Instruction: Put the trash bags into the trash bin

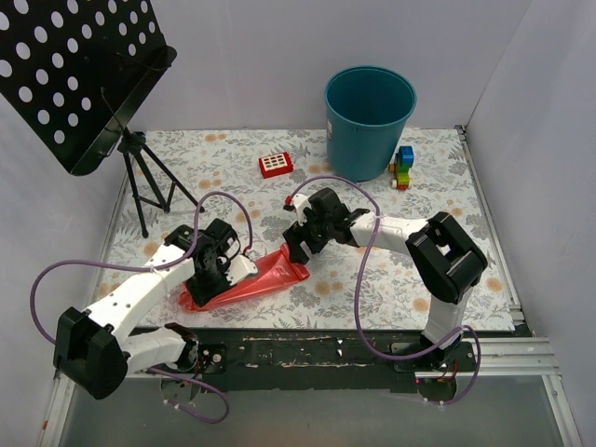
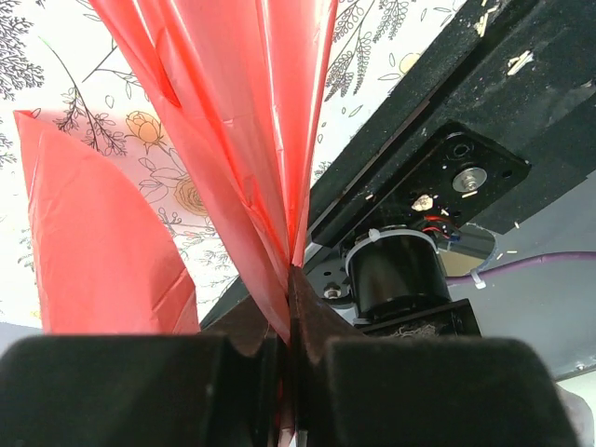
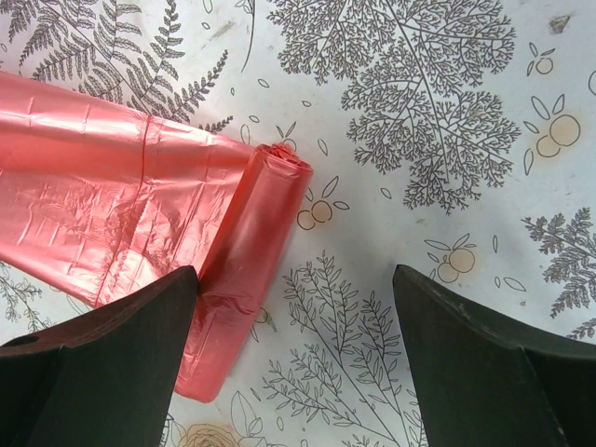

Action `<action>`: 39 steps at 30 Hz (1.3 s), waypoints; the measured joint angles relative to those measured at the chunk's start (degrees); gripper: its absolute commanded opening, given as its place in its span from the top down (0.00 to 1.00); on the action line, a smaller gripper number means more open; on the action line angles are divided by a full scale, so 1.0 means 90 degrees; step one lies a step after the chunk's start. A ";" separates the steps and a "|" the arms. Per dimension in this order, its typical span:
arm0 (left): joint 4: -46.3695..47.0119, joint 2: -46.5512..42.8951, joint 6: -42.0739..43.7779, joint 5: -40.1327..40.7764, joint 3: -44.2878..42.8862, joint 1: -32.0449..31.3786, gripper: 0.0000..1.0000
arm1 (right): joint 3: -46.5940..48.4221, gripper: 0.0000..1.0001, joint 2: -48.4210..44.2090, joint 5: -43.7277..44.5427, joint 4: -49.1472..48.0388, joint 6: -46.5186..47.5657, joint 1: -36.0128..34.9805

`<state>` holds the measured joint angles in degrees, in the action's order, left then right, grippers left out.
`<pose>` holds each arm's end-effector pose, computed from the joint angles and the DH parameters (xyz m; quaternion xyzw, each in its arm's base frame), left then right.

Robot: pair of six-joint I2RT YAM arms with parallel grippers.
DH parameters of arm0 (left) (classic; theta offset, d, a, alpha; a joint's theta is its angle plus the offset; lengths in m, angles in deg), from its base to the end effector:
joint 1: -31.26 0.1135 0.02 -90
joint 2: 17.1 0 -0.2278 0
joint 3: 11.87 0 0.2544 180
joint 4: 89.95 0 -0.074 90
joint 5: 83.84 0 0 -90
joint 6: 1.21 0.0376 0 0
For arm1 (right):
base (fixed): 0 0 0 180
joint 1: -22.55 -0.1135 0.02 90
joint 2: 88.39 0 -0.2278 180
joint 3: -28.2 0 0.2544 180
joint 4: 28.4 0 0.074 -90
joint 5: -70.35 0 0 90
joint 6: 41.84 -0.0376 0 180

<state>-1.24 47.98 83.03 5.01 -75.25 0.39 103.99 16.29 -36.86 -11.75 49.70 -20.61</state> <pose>0.1477 -0.0891 0.2011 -0.2170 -0.9758 0.0013 0.0279 0.2677 0.2663 0.1325 -0.4004 0.8250 0.2624 0.3005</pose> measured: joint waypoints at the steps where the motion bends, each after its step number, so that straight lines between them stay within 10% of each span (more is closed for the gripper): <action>1: 0.0012 0.0000 0.0007 0.0015 0.0000 0.0000 1.00 | 0.0000 0.07 0.0002 0.0015 -0.0002 0.0000 0.0000; 7: 0.0015 0.0289 -0.0007 -0.0066 0.0005 0.0000 0.98 | 0.0015 0.09 0.0044 -0.0017 -0.0022 -0.0022 -0.0056; 14: 0.0041 0.0556 -0.0138 -0.0168 0.0010 0.0000 0.54 | 0.0393 0.29 0.0459 0.0187 -0.0226 -0.0270 -0.0318; 19: 0.0185 0.0556 -0.0386 -0.0216 -0.0376 0.0000 0.43 | 0.0947 0.41 0.0986 0.0245 -0.0418 -0.0410 -0.0357; 33: 0.1372 0.1530 -0.0969 -0.0386 -0.1353 0.0311 0.41 | 0.0901 0.06 0.0848 0.0879 -0.0260 -0.0073 -0.0559; 39: 0.1518 0.1530 -0.1027 -0.0272 -0.1501 0.0542 0.41 | 0.0780 0.37 0.0704 0.1265 0.0005 0.0160 -0.0644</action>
<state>12.42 61.75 73.79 2.57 -88.76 5.26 111.00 22.63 -25.48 -11.70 51.14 -26.40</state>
